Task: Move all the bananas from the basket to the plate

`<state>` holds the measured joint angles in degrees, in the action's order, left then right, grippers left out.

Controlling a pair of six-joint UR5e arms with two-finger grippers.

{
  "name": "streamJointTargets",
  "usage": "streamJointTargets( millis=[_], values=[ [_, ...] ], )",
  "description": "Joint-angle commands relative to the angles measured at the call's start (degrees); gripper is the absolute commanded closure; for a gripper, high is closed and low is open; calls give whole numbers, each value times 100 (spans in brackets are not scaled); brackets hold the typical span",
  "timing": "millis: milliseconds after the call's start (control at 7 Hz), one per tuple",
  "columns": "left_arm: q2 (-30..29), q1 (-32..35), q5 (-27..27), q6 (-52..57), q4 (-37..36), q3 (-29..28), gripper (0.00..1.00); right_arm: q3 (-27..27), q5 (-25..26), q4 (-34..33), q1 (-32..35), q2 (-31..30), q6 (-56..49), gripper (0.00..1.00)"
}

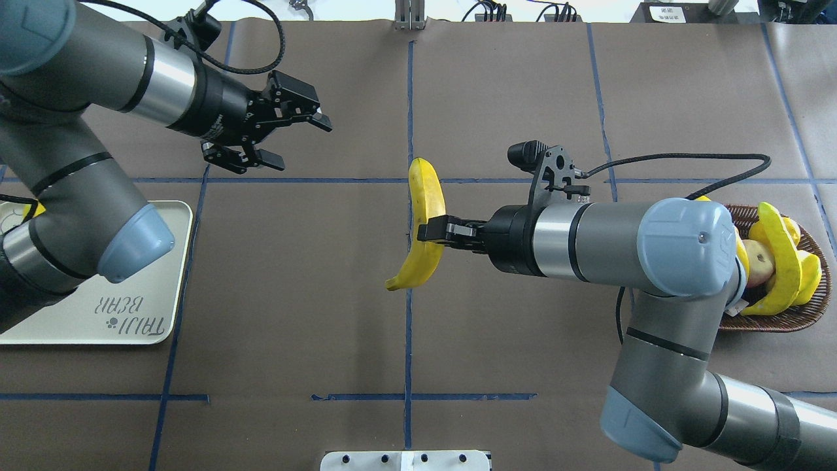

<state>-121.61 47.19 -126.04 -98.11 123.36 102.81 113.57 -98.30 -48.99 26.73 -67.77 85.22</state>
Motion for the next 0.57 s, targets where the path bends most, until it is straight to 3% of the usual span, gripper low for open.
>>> streamJointTargets(
  millis=[0,429],
  values=[
    [-503,-541,718,-243,171,-376,1,16,101,30,-124,71,117,98],
    [-768,-877,765,-331,373,-657,1,34,110,38,-133,71,118,98]
  ],
)
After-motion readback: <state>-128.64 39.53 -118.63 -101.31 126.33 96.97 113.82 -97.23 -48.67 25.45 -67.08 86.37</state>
